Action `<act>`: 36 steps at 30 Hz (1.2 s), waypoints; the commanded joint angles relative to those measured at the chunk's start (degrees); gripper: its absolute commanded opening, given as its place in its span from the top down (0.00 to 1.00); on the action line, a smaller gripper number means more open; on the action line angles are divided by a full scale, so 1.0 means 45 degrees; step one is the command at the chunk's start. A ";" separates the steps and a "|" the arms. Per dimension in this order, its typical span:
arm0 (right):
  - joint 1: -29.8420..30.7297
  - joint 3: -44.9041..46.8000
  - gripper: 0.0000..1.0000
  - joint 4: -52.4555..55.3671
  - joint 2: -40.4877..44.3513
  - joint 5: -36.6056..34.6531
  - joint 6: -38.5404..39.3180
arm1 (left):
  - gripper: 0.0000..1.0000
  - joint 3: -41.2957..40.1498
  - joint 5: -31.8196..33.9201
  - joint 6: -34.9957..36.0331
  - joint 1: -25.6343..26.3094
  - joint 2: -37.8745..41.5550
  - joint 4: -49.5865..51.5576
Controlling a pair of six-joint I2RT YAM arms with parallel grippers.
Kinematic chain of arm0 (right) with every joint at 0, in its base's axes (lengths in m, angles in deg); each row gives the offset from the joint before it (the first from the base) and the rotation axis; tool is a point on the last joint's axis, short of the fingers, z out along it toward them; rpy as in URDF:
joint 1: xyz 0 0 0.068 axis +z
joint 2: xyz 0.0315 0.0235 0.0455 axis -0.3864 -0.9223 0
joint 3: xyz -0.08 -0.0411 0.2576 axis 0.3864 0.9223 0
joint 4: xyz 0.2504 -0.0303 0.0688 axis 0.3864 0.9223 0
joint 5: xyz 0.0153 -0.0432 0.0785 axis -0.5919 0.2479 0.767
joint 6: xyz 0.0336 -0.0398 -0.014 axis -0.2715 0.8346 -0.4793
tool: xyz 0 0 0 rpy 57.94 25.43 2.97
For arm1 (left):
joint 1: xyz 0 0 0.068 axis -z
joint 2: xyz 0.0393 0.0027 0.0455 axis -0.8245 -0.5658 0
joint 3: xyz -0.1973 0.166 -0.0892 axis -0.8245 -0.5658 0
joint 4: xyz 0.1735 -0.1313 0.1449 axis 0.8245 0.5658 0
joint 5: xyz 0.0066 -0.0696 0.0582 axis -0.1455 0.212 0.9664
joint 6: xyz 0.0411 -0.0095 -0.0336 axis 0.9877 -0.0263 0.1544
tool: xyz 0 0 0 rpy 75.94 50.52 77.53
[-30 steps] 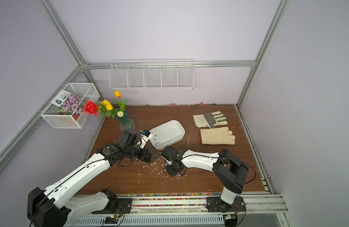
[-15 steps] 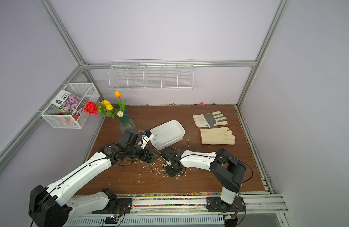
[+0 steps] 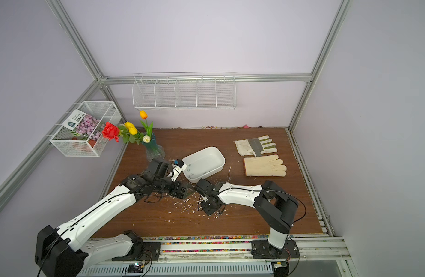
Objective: Put the screws on the desktop into the storage box
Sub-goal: Pick up the screw from the center of the board, then place the screw in the storage box.
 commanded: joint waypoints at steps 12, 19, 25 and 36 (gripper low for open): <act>0.0267 -0.0150 0.82 0.0743 -0.0555 -0.0786 0.0103 | 0.04 -0.0093 -0.0161 0.0122 -0.0013 -0.0082 -0.0148; 0.0438 -0.0320 0.87 0.1033 -0.0757 -0.1242 0.0123 | 0.04 -0.0088 -0.0214 0.0108 -0.0007 -0.0098 -0.0148; 0.0463 -0.0373 0.93 0.1089 -0.0556 -0.1285 0.0164 | 0.04 -0.0106 -0.0218 0.0102 -0.0012 -0.0086 -0.0148; -0.0359 -0.0567 0.94 0.1165 0.0409 -0.1034 0.0483 | 0.04 -0.0130 -0.0273 0.0081 -0.0011 0.0051 -0.0168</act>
